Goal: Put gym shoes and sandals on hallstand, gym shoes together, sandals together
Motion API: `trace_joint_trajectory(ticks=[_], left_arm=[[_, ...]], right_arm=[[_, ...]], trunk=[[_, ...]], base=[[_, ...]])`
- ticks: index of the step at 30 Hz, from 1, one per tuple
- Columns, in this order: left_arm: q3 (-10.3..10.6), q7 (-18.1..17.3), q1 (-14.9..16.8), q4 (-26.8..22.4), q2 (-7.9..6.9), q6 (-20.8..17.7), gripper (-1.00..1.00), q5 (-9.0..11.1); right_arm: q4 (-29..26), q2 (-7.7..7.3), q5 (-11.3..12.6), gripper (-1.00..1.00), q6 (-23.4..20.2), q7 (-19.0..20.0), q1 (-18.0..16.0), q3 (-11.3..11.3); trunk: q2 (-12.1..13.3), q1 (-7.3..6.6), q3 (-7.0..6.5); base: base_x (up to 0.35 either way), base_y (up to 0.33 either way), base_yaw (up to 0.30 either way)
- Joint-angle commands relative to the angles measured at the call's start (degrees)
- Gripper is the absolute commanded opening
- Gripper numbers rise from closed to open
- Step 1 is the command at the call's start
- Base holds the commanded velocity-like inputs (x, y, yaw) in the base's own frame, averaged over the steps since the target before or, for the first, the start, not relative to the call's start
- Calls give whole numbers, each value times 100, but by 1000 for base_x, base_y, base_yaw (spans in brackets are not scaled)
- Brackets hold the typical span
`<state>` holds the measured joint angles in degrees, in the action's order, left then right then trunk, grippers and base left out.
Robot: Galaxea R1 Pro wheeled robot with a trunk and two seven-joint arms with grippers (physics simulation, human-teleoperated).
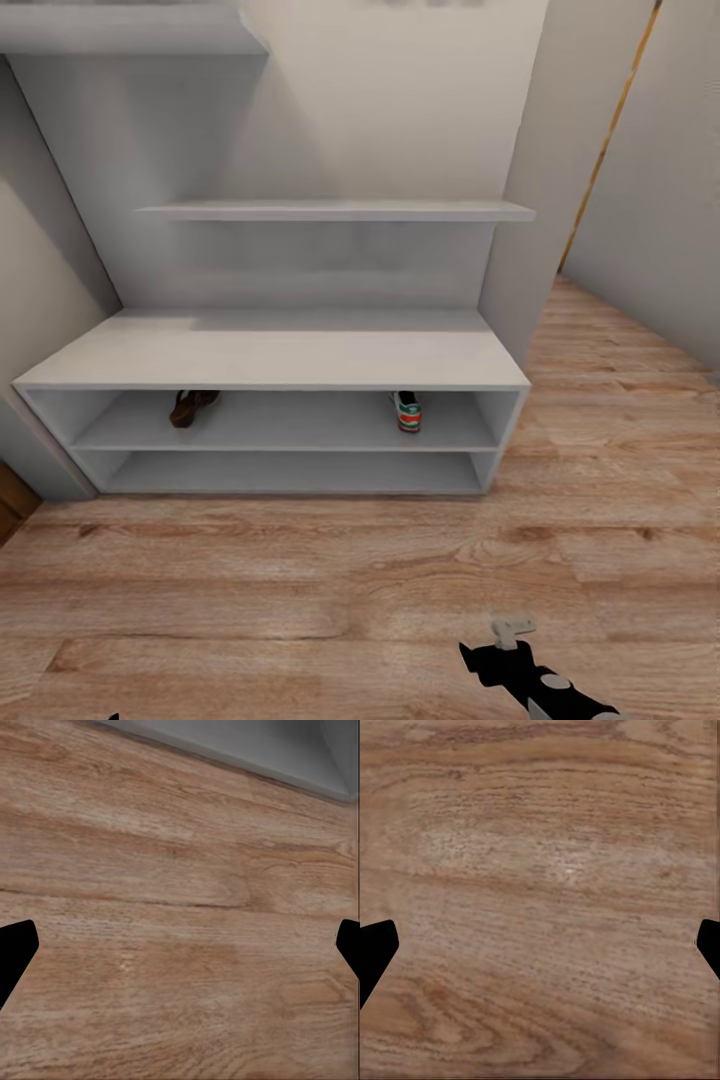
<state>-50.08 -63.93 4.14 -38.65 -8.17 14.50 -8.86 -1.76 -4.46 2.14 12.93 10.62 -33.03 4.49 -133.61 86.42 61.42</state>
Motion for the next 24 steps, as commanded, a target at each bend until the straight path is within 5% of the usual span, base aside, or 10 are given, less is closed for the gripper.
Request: trace_joint_trajectory(ticks=[1, 8, 24], left_arm=[[-37, -17, 8, -4, 6, 35, 100, -61], [-31, 183, 8, -2, 8, 41, 100, -62], [-28, 411, 8, -2, 22, 44, 100, -54]], right_arm=[[7, -2, 23, 100, 41, 11, 14, 43], [8, -2, 23, 100, 230, 10, 101, 48], [9, -2, 23, 100, 473, 3, 215, 43]], trunk=[[40, -24, -16], [320, -177, -162], [320, -177, -218]], base=[[0, 0, -141], [0, 0, -204], [0, 0, -251]])
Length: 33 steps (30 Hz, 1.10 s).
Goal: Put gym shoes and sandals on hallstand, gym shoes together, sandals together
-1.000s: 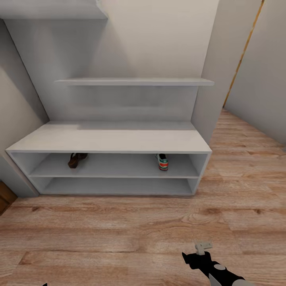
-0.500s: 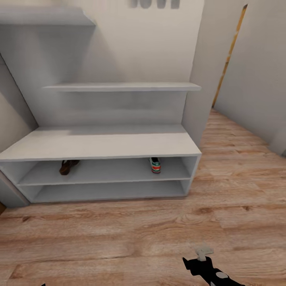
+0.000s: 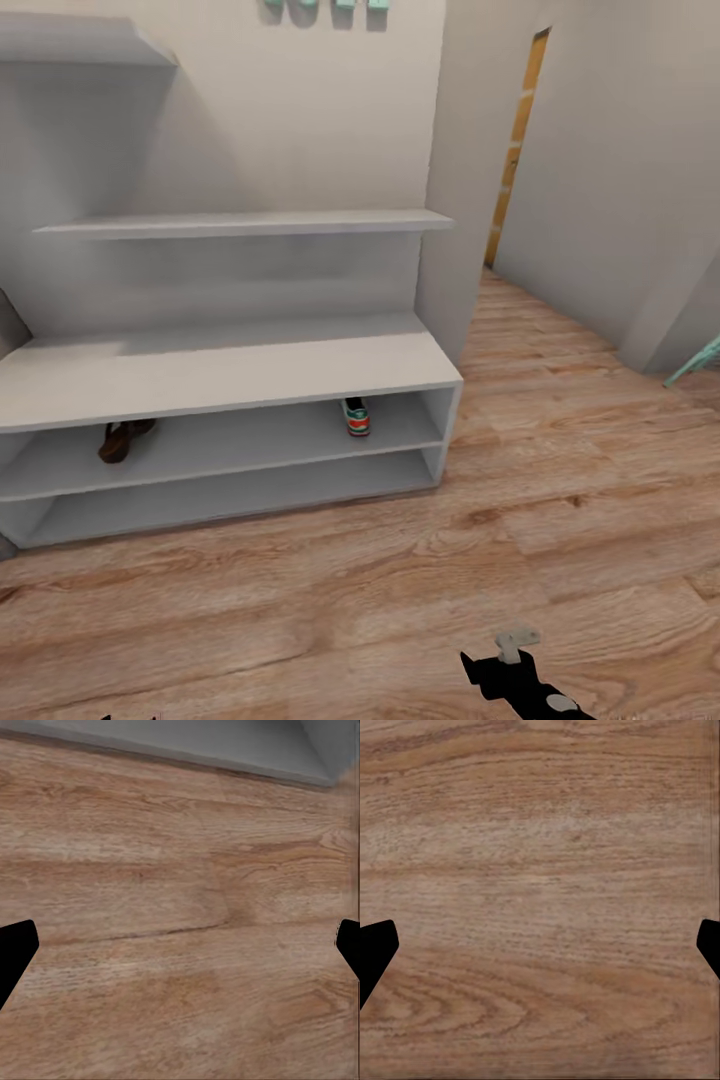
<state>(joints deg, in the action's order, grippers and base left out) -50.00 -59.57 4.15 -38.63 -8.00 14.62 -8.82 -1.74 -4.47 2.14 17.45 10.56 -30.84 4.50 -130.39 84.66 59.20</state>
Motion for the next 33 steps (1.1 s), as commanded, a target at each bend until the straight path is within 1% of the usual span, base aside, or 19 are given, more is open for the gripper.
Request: trace_joint_trajectory(ticks=[1, 14, 25, 29, 30, 33], left_arm=[[-36, -25, 7, -4, 5, 33, 100, -59], [-36, -20, 7, -4, 2, 33, 100, -59], [-32, -20, 7, 57, 9, 33, 100, -62], [-35, -20, 7, 151, 4, 33, 100, -60], [-35, -18, 7, 178, 2, 33, 100, -59], [-36, -18, 7, 192, 1, 33, 100, -59]], right_arm=[[7, -2, 24, 100, 24, 9, -2, 43], [4, -8, 31, 100, 38, -6, 55, 30], [-9, -50, 48, 100, 39, -27, 78, 16], [-10, -57, 163, 100, 39, -28, 78, 10], [-6, -64, 276, 100, 39, -28, 78, 9], [-4, -68, 357, 100, 35, -28, 78, 8]], trunk=[[-2, -1, 1], [-2, -1, -34], [-2, -1, -36], [-2, -1, -36], [-2, -1, -36], [-2, -1, -36]], base=[[0, 0, -257], [0, 0, -268], [0, 0, -285], [0, 0, -288], [0, 0, -288], [0, 0, -288]])
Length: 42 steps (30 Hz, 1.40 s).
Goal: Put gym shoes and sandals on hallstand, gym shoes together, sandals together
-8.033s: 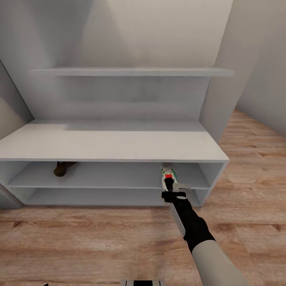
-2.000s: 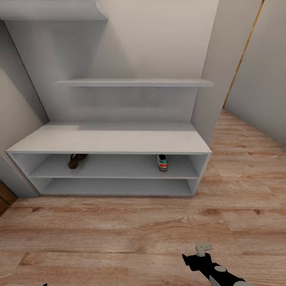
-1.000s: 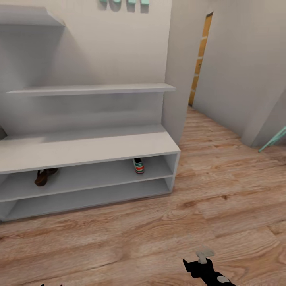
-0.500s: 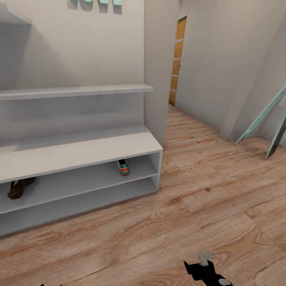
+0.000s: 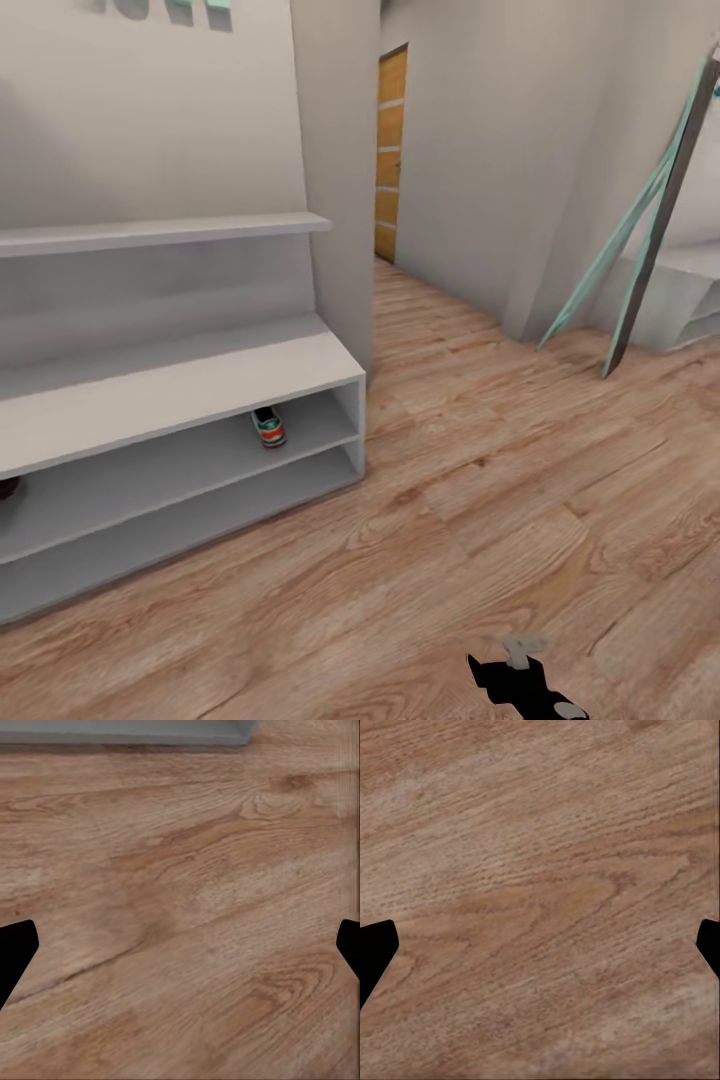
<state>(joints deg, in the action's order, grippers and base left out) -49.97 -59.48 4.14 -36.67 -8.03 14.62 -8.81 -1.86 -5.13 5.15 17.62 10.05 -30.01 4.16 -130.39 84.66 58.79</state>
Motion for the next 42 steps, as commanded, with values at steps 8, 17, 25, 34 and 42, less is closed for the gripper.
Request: trace_joint_trajectory(ticks=[8, 17, 25, 34, 42], left_arm=[[-39, -25, 8, 10, 3, 32, 100, -59], [-39, -28, 8, 10, 3, 32, 100, -53], [-39, -16, 8, 8, 3, 32, 100, -58], [-45, 13, 8, 6, 3, 32, 100, -53], [-48, 15, 8, 3, 3, 32, 100, -51]], right_arm=[[10, -8, 138, 100, 14, 23, -5, 41], [10, -14, 144, 100, 8, 23, -5, 41], [10, -16, 149, 100, -1, 32, -5, 41], [10, -22, 153, 100, -4, 48, -5, 41], [3, -23, 158, 100, -4, 50, -5, 41]], trunk=[[-2, -1, 4], [-2, -1, -12], [-2, -1, -22], [-2, -1, -24], [-2, -1, -24]], base=[[0, 0, -288], [0, 0, -284], [0, 0, -281], [27, 0, -281], [235, -83, -281]])
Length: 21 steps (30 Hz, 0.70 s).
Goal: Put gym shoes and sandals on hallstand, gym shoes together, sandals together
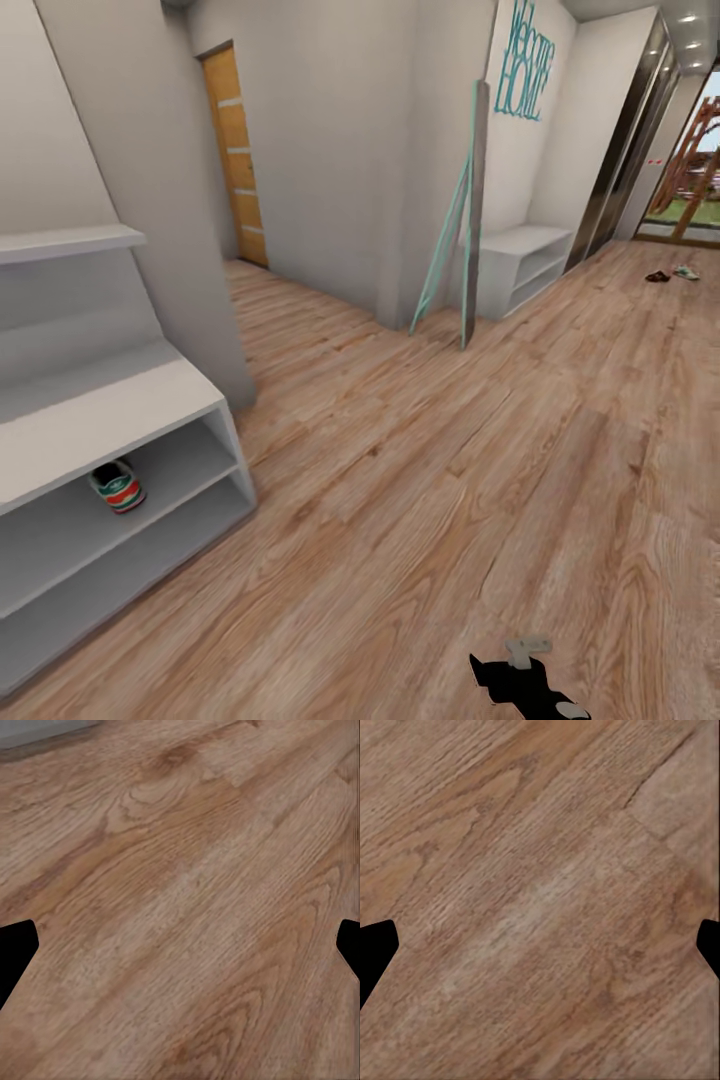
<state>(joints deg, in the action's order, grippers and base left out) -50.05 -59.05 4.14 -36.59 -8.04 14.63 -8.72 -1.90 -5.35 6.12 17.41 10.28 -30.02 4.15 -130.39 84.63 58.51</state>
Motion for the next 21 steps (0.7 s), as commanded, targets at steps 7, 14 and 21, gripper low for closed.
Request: trace_joint_trajectory(ticks=[7, 14, 21], left_arm=[[-39, -28, 8, -5, 1, 31, 100, -60], [-45, 1, 8, -1, -1, 31, 100, -60], [-42, 55, 8, 2, 4, 31, 100, -60]], right_arm=[[5, -1, 81, 100, 17, 34, -4, 42], [6, 0, 90, 100, 17, 35, -4, 42], [9, 6, 91, 100, 18, 30, -4, 42]], trunk=[[-2, 2, 5], [-2, 2, 5], [-2, 2, 5]], base=[[281, -148, -281], [283, -160, -281], [294, -138, -281]])
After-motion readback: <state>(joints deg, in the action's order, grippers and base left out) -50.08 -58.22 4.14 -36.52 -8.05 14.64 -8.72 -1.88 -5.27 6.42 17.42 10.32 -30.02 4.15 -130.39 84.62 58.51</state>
